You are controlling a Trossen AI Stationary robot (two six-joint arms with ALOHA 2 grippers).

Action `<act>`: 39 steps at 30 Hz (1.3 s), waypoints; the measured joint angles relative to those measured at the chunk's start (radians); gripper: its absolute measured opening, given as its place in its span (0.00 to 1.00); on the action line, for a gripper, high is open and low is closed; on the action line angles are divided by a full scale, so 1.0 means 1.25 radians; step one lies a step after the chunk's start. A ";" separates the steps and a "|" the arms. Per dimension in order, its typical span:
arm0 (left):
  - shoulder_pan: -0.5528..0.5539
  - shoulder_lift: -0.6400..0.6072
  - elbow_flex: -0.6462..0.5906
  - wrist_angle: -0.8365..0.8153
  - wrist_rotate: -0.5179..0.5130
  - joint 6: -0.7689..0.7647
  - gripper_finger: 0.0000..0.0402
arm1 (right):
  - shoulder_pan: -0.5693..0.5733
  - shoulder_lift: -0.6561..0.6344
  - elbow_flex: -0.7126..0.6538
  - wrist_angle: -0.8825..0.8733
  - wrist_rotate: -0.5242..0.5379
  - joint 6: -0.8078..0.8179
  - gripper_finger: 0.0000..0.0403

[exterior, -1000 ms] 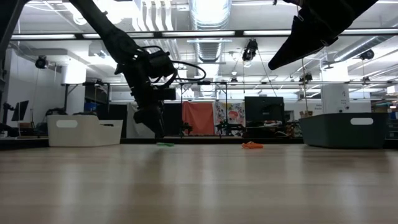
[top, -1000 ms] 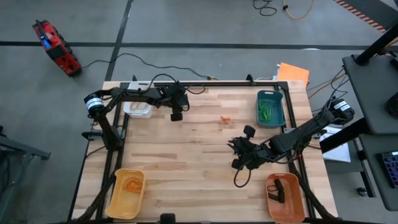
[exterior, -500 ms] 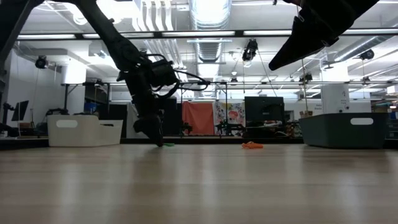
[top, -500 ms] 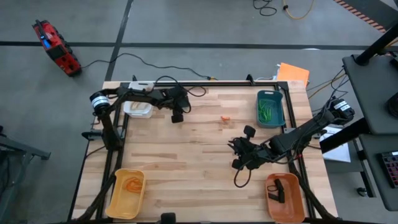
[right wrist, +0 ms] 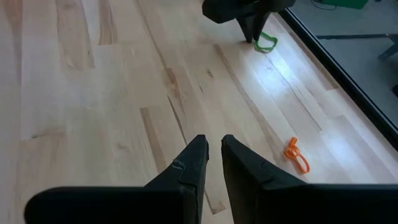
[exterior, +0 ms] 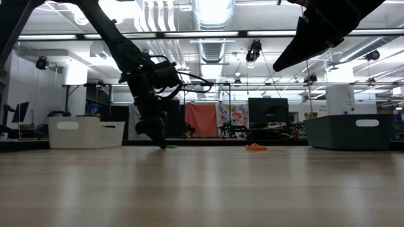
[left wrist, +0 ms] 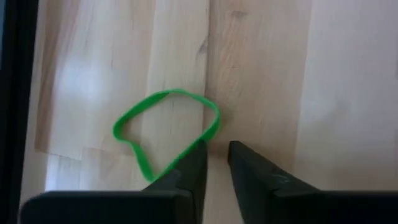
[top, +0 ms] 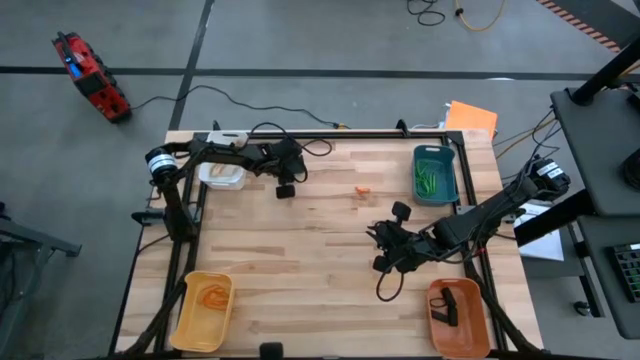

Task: Sort rubber bands into baskets
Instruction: Put the green rubber band into the blue bin

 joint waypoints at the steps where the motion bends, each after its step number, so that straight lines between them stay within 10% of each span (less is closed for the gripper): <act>1: 0.000 0.000 0.000 0.000 0.006 0.000 0.12 | 0.000 0.000 0.000 0.000 0.000 0.000 0.11; 28: 0.028 0.010 0.099 -0.034 0.005 -0.032 0.00 | 0.000 0.000 0.000 0.000 -0.001 0.003 0.11; 39: 0.034 0.015 0.122 -0.152 0.033 0.069 0.22 | 0.000 0.000 -0.008 0.001 -0.005 0.008 0.11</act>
